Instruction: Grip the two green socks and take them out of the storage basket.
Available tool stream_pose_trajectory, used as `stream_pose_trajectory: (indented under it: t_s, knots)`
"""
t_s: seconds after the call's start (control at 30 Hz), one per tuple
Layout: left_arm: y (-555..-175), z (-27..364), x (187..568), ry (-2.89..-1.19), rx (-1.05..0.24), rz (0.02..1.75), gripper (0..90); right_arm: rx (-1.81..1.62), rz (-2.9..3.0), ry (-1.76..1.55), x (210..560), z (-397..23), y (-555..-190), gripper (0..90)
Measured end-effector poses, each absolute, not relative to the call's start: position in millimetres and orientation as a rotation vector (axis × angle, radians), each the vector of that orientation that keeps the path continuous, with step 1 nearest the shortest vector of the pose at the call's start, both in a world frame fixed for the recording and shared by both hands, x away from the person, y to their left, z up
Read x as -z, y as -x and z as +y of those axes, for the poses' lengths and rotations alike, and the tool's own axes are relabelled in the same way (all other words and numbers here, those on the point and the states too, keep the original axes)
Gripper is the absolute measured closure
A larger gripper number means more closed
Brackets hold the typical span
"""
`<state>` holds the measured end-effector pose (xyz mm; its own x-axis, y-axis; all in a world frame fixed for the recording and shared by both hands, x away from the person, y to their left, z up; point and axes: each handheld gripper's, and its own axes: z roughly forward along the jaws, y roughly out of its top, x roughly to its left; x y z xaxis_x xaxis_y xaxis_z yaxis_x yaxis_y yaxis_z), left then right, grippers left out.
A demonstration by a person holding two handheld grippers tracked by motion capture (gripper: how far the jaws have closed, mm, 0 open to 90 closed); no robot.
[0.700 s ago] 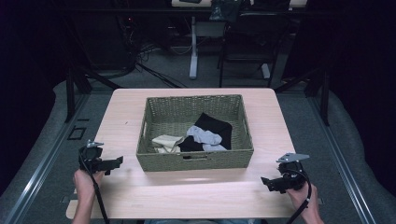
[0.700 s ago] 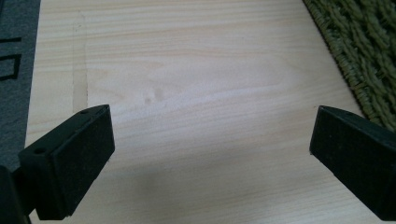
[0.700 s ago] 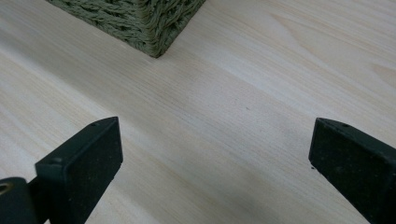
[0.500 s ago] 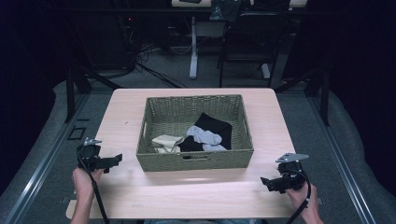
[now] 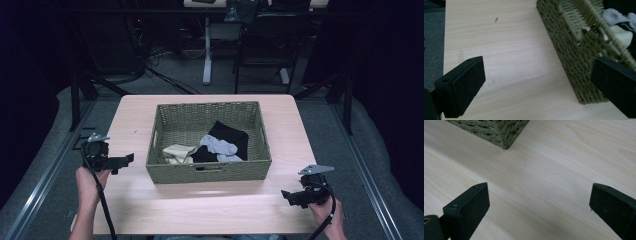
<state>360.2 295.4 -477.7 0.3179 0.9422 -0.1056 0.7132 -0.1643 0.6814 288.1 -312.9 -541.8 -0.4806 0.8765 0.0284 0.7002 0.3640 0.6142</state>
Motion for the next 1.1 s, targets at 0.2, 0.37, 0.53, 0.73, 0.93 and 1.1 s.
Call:
stream_pose_trajectory:
  t_s: [0.2, 0.37, 0.53, 0.73, 0.93, 1.1]
  knots:
    - [-370.6, 276.6, 454.2, -2.000, -0.463, 1.393, 0.0, -0.822, 2.305, -1.393, 539.7, -314.1, -286.9, 2.3]
    - [-380.2, 259.0, 438.4, -2.038, -0.479, 1.337, 0.1, -0.830, 2.298, -1.395, 539.0, -314.6, -286.6, 2.3]
    - [-391.9, 239.3, 428.0, -2.091, -0.487, 1.288, 0.1, -0.827, 2.300, -1.394, 539.2, -315.1, -287.1, 2.3]
    - [-404.3, 219.1, 421.6, -2.140, -0.488, 1.246, 0.1, -0.827, 2.299, -1.389, 539.4, -315.4, -287.3, 2.2]
    - [-421.4, 192.6, 418.7, -2.216, -0.447, 1.201, 0.2, -0.829, 2.304, -1.384, 539.3, -315.1, -287.2, 2.2]
    - [-429.7, 177.7, 423.0, -2.267, -0.414, 1.178, 0.2, -0.837, 2.306, -1.384, 539.6, -314.6, -287.4, 2.2]
